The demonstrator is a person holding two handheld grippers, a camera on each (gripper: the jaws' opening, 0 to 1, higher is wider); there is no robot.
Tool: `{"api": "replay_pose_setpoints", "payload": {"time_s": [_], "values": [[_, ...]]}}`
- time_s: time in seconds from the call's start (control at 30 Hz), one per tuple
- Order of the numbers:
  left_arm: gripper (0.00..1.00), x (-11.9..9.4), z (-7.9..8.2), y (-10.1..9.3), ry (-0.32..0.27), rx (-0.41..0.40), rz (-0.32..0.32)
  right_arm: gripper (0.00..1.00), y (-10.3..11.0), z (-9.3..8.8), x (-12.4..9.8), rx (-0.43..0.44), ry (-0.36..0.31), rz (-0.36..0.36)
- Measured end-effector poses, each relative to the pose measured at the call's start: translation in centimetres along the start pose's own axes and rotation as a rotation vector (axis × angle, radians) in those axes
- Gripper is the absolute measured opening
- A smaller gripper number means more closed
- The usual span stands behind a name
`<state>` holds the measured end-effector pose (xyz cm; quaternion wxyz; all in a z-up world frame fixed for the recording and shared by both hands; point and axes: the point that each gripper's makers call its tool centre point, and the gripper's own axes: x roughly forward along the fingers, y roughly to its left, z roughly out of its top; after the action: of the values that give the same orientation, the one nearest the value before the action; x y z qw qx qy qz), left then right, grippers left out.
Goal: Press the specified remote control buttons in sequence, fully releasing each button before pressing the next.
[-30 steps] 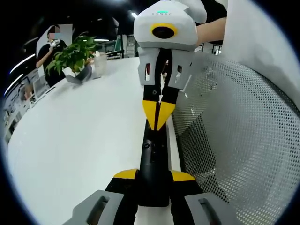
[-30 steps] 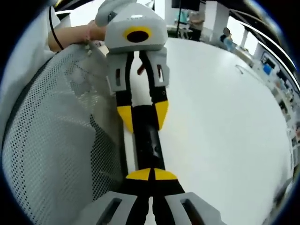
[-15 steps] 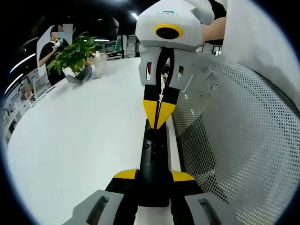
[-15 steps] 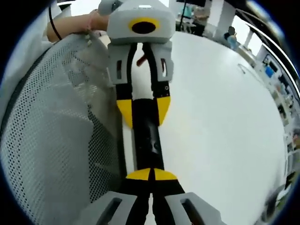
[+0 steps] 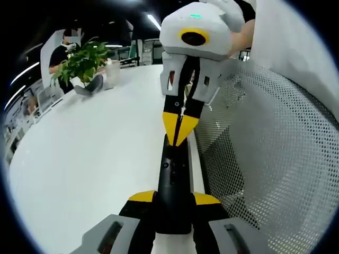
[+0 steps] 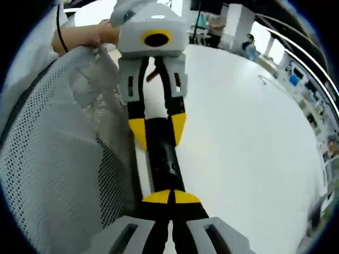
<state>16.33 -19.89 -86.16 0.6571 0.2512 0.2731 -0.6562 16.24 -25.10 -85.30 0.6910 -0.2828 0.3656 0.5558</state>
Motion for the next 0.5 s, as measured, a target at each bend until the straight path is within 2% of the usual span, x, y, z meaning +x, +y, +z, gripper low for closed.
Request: {"api": "replay_pose_setpoints", "payload": {"time_s": [0.07, 0.17, 0.43, 0.5], "values": [[0.24, 0.00, -0.01, -0.01, 0.002, 0.001, 0.001, 0.00, -0.05, 0.05, -0.08, 0.091, -0.034, 0.004], [0.24, -0.02, -0.01, 0.00, 0.000, -0.006, 0.000, 0.00, -0.15, 0.04, -0.04, 0.086, -0.042, 0.003], [0.24, -0.05, 0.02, -0.02, -0.008, -0.012, -0.001, 0.00, 0.50, 0.91, 0.77, -0.052, -0.024, 0.017], [0.24, -0.05, 0.02, 0.00, -0.009, -0.012, -0.001, 0.00, 0.44, 0.78, 0.76, -0.122, 0.037, 0.027]]}}
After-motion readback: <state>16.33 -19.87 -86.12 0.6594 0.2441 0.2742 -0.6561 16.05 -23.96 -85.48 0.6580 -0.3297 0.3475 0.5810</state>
